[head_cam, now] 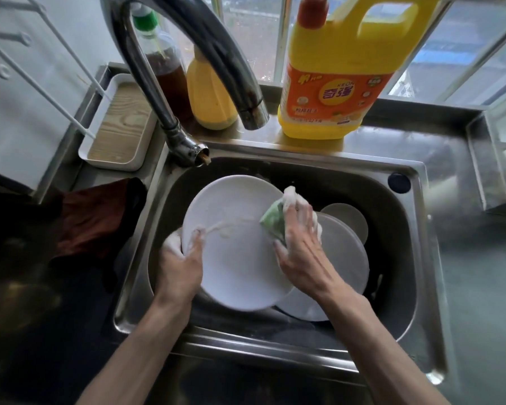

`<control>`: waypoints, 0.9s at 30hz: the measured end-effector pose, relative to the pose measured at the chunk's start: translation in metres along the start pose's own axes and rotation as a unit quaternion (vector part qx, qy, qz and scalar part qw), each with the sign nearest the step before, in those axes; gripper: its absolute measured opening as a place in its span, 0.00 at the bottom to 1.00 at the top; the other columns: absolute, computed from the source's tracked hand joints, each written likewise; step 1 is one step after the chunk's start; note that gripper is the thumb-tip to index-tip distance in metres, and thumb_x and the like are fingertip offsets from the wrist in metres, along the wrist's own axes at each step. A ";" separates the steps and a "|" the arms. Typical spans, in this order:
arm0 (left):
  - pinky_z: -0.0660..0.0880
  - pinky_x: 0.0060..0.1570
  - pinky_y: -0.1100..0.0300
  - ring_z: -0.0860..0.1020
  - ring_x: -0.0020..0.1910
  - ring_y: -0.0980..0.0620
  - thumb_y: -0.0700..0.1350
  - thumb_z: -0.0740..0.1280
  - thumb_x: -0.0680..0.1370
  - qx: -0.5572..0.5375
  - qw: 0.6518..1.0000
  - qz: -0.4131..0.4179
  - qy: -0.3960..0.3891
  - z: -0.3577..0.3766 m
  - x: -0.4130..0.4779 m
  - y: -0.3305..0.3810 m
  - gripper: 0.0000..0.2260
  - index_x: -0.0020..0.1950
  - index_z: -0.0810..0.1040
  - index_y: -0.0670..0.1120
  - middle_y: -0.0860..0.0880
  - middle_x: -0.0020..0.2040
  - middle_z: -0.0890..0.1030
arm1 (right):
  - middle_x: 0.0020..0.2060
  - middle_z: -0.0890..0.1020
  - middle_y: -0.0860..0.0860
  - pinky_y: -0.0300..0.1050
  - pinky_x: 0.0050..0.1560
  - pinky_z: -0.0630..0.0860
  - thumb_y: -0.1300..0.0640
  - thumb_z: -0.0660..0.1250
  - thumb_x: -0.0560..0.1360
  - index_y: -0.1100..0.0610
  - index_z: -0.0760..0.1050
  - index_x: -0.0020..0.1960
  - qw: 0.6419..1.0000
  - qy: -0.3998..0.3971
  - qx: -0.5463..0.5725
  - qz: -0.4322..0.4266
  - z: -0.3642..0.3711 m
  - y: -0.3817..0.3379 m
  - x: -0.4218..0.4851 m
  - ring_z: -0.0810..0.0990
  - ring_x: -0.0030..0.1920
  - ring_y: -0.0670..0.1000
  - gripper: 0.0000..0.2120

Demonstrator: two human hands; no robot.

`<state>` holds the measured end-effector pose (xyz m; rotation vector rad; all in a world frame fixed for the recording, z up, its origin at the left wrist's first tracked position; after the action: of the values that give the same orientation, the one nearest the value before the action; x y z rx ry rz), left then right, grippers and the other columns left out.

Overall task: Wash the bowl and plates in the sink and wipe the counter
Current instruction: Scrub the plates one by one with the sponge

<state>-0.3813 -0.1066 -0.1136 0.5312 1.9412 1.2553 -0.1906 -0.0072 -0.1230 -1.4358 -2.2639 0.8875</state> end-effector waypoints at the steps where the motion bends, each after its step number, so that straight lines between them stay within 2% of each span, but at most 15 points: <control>1: 0.80 0.37 0.57 0.86 0.43 0.47 0.50 0.65 0.84 -0.039 0.999 -0.037 -0.006 0.005 0.000 -0.004 0.11 0.55 0.80 0.44 0.46 0.43 0.87 | 0.72 0.65 0.51 0.55 0.73 0.60 0.55 0.71 0.79 0.53 0.60 0.80 0.999 0.015 -0.037 -0.026 -0.005 0.004 0.002 0.64 0.72 0.55 0.34; 3: 0.80 0.37 0.58 0.86 0.43 0.47 0.49 0.65 0.84 -0.106 0.991 -0.079 -0.022 0.012 0.000 -0.005 0.11 0.55 0.80 0.42 0.45 0.44 0.87 | 0.67 0.73 0.50 0.52 0.71 0.64 0.52 0.75 0.76 0.54 0.73 0.71 0.992 0.067 -0.081 -0.064 -0.018 0.011 0.001 0.70 0.68 0.55 0.25; 5: 0.81 0.36 0.58 0.86 0.42 0.48 0.50 0.64 0.84 -0.130 0.987 -0.091 -0.030 0.018 0.001 -0.002 0.11 0.55 0.80 0.44 0.44 0.45 0.87 | 0.60 0.79 0.48 0.43 0.63 0.63 0.50 0.79 0.72 0.53 0.81 0.59 0.988 0.107 -0.099 -0.060 -0.025 0.015 -0.003 0.73 0.63 0.54 0.18; 8: 0.82 0.37 0.56 0.85 0.44 0.47 0.51 0.64 0.84 -0.125 0.988 -0.091 -0.019 0.025 0.006 -0.001 0.11 0.54 0.79 0.45 0.45 0.46 0.87 | 0.56 0.81 0.47 0.44 0.57 0.68 0.48 0.81 0.70 0.53 0.83 0.51 0.992 0.096 -0.067 -0.052 -0.019 0.011 -0.013 0.74 0.56 0.51 0.15; 12: 0.83 0.48 0.48 0.85 0.50 0.40 0.52 0.64 0.84 -0.148 0.984 -0.095 -0.026 0.039 0.009 0.000 0.13 0.59 0.79 0.43 0.40 0.52 0.86 | 0.47 0.83 0.45 0.32 0.49 0.63 0.49 0.81 0.70 0.53 0.86 0.48 0.992 0.075 0.015 -0.097 -0.006 -0.017 -0.022 0.70 0.47 0.41 0.11; 15: 0.83 0.47 0.50 0.85 0.47 0.43 0.54 0.60 0.85 -0.181 0.974 -0.114 -0.077 0.052 0.001 0.001 0.17 0.61 0.80 0.44 0.39 0.52 0.86 | 0.42 0.84 0.48 0.33 0.45 0.63 0.55 0.80 0.70 0.55 0.85 0.43 0.989 0.087 0.011 -0.121 0.004 -0.036 -0.007 0.73 0.43 0.45 0.06; 17: 0.83 0.50 0.51 0.85 0.49 0.43 0.54 0.58 0.85 -0.181 0.970 -0.118 -0.111 0.056 -0.004 -0.002 0.18 0.64 0.80 0.43 0.40 0.53 0.86 | 0.40 0.83 0.49 0.37 0.45 0.66 0.58 0.80 0.69 0.55 0.83 0.40 0.987 0.111 0.004 -0.119 0.005 -0.036 0.011 0.75 0.42 0.49 0.06; 19: 0.83 0.49 0.53 0.85 0.50 0.44 0.49 0.59 0.86 -0.178 0.970 -0.109 -0.124 0.054 -0.005 -0.004 0.15 0.64 0.79 0.43 0.41 0.54 0.86 | 0.42 0.84 0.49 0.38 0.48 0.68 0.55 0.79 0.70 0.54 0.84 0.41 0.989 0.116 -0.001 -0.092 0.001 -0.023 0.028 0.76 0.45 0.49 0.05; 21: 0.83 0.49 0.51 0.85 0.51 0.44 0.46 0.59 0.86 -0.174 0.973 -0.104 -0.113 0.049 -0.005 -0.005 0.12 0.65 0.78 0.44 0.41 0.55 0.86 | 0.48 0.85 0.47 0.35 0.52 0.62 0.47 0.75 0.72 0.52 0.86 0.45 0.993 0.108 -0.016 -0.043 -0.008 -0.002 0.039 0.78 0.51 0.50 0.09; 23: 0.82 0.52 0.48 0.85 0.52 0.43 0.47 0.60 0.86 -0.164 0.978 -0.099 -0.088 0.044 -0.002 -0.005 0.12 0.66 0.77 0.45 0.42 0.56 0.86 | 0.51 0.83 0.45 0.37 0.53 0.56 0.40 0.72 0.73 0.50 0.85 0.47 0.992 0.101 -0.070 0.001 -0.016 0.017 0.037 0.76 0.55 0.50 0.14; 24: 0.83 0.52 0.48 0.85 0.53 0.43 0.48 0.60 0.86 -0.160 0.979 -0.097 -0.076 0.042 0.000 -0.006 0.12 0.66 0.77 0.45 0.42 0.56 0.86 | 0.52 0.82 0.44 0.39 0.53 0.56 0.39 0.72 0.74 0.49 0.85 0.48 0.992 0.093 -0.086 0.015 -0.017 0.023 0.032 0.75 0.55 0.50 0.14; 25: 0.83 0.52 0.48 0.85 0.54 0.42 0.48 0.60 0.86 -0.159 0.981 -0.095 -0.065 0.040 0.002 -0.007 0.13 0.66 0.77 0.45 0.43 0.55 0.86 | 0.53 0.82 0.44 0.42 0.53 0.59 0.41 0.72 0.76 0.50 0.84 0.49 0.992 0.080 -0.091 0.024 -0.017 0.026 0.024 0.75 0.55 0.51 0.13; 27: 0.82 0.50 0.49 0.85 0.54 0.43 0.50 0.61 0.86 -0.153 0.983 -0.093 -0.048 0.039 0.006 -0.010 0.12 0.64 0.78 0.46 0.44 0.54 0.87 | 0.53 0.81 0.47 0.49 0.55 0.70 0.46 0.73 0.77 0.53 0.83 0.51 0.996 0.055 -0.064 0.036 -0.012 0.027 0.006 0.77 0.54 0.54 0.10</control>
<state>-0.3545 -0.0842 -0.1336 0.2425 1.6365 1.3480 -0.1674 0.0103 -0.1315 -1.5896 -2.2356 0.6750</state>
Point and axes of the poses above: each hand's wrist, its own x-axis towards the middle knuckle, its own z-axis out of the palm, y = z × x, the point moved 3 cm from there along x, towards the middle knuckle
